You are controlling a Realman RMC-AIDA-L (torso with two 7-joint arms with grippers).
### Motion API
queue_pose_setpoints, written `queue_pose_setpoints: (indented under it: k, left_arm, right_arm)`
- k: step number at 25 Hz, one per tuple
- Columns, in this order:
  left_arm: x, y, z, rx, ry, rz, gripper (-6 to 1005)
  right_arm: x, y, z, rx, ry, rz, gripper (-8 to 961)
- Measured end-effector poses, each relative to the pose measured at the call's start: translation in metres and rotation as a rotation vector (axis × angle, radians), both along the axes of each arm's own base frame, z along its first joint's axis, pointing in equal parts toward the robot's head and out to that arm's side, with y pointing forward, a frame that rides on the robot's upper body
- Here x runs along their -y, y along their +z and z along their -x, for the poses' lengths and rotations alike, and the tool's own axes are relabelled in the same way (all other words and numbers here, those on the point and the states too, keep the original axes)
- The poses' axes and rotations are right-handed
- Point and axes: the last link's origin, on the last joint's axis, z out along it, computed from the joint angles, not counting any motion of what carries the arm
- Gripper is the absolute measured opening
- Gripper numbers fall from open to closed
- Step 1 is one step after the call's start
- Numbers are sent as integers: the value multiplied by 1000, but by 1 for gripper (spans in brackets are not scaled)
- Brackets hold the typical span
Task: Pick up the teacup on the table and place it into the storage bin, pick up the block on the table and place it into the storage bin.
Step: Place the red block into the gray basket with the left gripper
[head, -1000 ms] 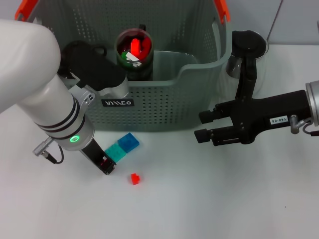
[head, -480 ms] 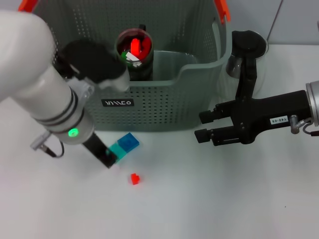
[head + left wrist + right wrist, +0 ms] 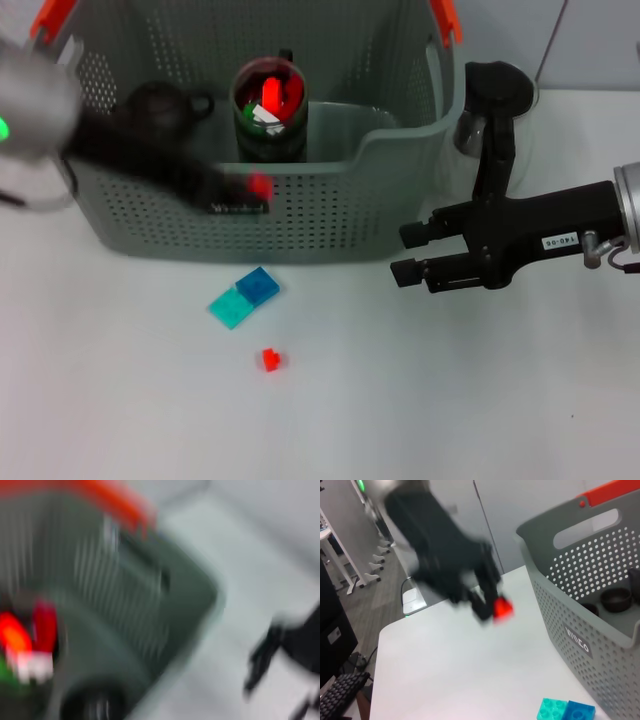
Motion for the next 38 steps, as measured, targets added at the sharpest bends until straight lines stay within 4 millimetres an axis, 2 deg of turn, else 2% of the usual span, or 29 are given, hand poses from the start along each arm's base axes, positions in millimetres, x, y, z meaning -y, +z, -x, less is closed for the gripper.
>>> queue_pose_setpoints:
  k: [2,5,7,8,9,12,18,26,29,38]
  left_arm:
    - [-7,15,-7,90,-29,-67,184]
    - [-24,22,-16,165,-57,-162,184]
    - [-38,18,-19,175,-61,-205,184]
    - [-55,10,-19,159,-54,-244,184]
    - [-55,10,-19,159,-54,-244,185]
    - [-75,-3,-14,132,-63,-276,185]
    - [-104,-30,10,47,-46,-346,185]
    - [-116,-51,32,-66,-21,-365,184]
    - [-117,-52,32,-68,-21,-369,184]
    - [-116,-49,33,-52,-3,-380,270]
  right_arm:
    - [0,0,0,0,-1,0,609]
    - [0,0,0,1,0,2,609]
    - [0,0,0,1,1,5,609]
    - [1,0,1,1,2,6,609]
    - [1,0,1,0,2,7,610]
    - [1,0,0,-1,1,5,610]
    - [0,0,0,0,4,0,610]
    - [-1,-1,3,-1,9,0,610]
    - [-1,-1,3,-1,10,0,610]
    - [-1,-1,2,-2,8,1,610]
